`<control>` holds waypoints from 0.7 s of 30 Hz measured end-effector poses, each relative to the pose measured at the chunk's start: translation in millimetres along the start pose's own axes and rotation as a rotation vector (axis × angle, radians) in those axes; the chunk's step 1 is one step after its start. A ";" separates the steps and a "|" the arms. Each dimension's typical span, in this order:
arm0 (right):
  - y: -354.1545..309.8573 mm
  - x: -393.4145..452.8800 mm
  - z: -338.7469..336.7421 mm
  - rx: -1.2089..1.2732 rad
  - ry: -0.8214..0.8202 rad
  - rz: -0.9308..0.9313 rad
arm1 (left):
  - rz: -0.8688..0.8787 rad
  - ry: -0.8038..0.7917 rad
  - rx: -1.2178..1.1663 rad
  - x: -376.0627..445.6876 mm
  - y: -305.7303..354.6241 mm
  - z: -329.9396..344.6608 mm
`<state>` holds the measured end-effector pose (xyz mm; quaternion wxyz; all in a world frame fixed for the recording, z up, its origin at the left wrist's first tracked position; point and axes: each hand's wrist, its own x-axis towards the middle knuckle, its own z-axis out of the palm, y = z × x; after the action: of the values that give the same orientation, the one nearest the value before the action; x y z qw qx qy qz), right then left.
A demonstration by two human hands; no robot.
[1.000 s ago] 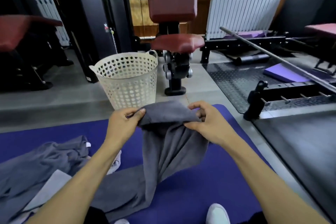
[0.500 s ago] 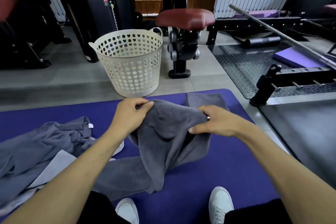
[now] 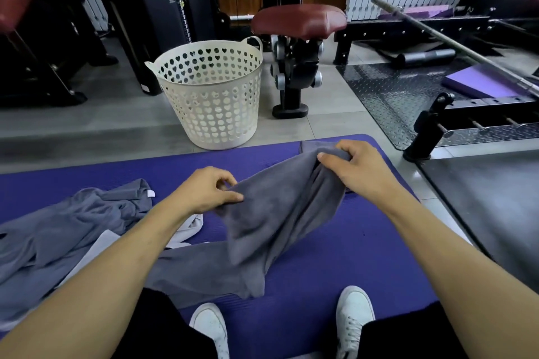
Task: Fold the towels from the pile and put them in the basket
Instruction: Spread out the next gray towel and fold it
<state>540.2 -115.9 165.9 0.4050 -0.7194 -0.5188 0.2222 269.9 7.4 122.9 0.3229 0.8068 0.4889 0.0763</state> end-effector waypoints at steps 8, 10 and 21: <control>-2.1 -3.6 12.2 0.017 -0.133 0.055 | 0.126 0.060 -0.296 -11.8 12.0 -3.6; -5.3 -5.7 19.6 0.032 -0.208 0.008 | 0.220 0.106 -0.330 -20.1 29.5 -5.0; -35.5 -17.3 31.3 0.037 -0.281 -0.237 | 0.294 0.035 -0.489 -36.9 57.3 -3.7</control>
<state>490.6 -116.2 175.1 0.3649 -0.6076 -0.6472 0.2808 291.8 -39.8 167.0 0.4850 0.7657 0.3392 0.2517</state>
